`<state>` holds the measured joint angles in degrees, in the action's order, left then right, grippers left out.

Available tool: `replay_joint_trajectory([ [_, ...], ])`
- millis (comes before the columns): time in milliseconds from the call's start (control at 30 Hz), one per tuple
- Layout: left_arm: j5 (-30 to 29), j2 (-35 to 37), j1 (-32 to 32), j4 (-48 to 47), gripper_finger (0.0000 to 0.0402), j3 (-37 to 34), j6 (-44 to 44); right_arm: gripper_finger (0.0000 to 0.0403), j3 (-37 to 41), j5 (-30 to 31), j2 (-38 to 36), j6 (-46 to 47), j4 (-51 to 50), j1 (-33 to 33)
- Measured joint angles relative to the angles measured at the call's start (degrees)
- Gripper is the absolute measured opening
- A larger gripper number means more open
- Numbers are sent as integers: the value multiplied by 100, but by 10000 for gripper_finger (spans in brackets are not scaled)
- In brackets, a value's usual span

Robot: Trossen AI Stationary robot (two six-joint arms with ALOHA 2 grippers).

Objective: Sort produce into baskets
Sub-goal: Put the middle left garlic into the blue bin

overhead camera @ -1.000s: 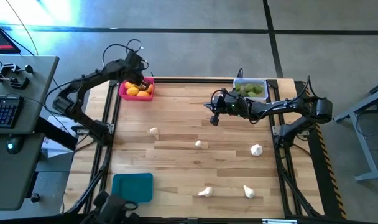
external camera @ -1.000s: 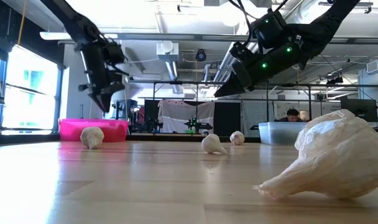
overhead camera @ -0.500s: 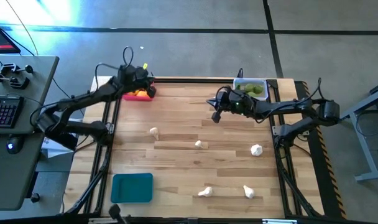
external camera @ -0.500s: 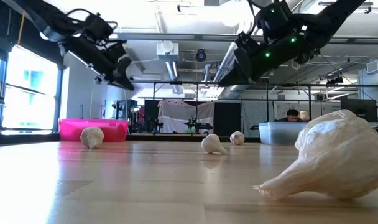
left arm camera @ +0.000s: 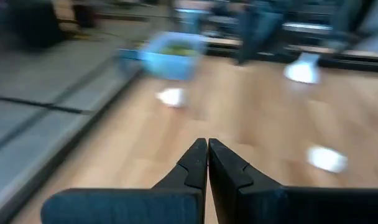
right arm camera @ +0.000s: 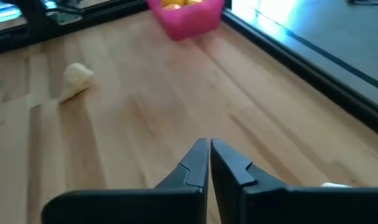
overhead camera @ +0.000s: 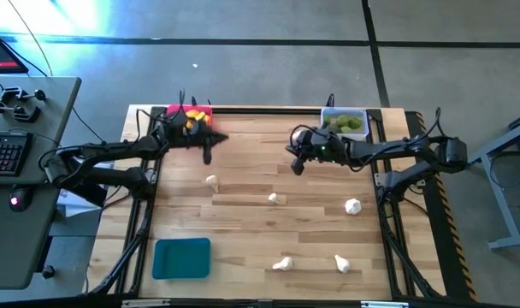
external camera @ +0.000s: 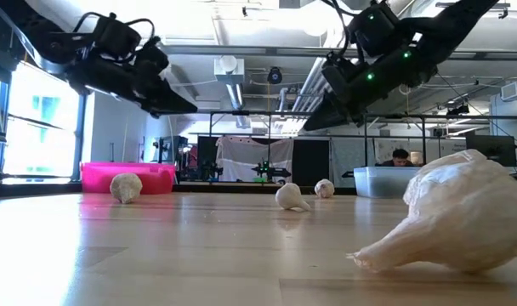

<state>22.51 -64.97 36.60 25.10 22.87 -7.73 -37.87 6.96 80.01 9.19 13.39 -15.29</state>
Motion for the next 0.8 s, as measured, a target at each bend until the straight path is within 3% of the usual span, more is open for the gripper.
replay_joint_trajectory([
  [100,673,34,-292,-423,0,4,-144,34,0,96,0,-1,2,175],
  [167,724,114,-590,-779,0,4,-306,56,0,183,0,-14,8,275],
  [300,-262,334,-1375,-2206,10,299,-753,102,0,197,0,-56,-21,396],
  [500,-1675,308,-2486,-4475,51,1350,-986,156,0,198,2,-63,-118,535],
  [633,-2032,126,-3008,-5928,84,2022,-955,180,0,197,2,-98,-133,631],
  [800,-2188,-312,-3432,-6844,126,2488,-1055,199,0,197,2,-424,-142,745],
])
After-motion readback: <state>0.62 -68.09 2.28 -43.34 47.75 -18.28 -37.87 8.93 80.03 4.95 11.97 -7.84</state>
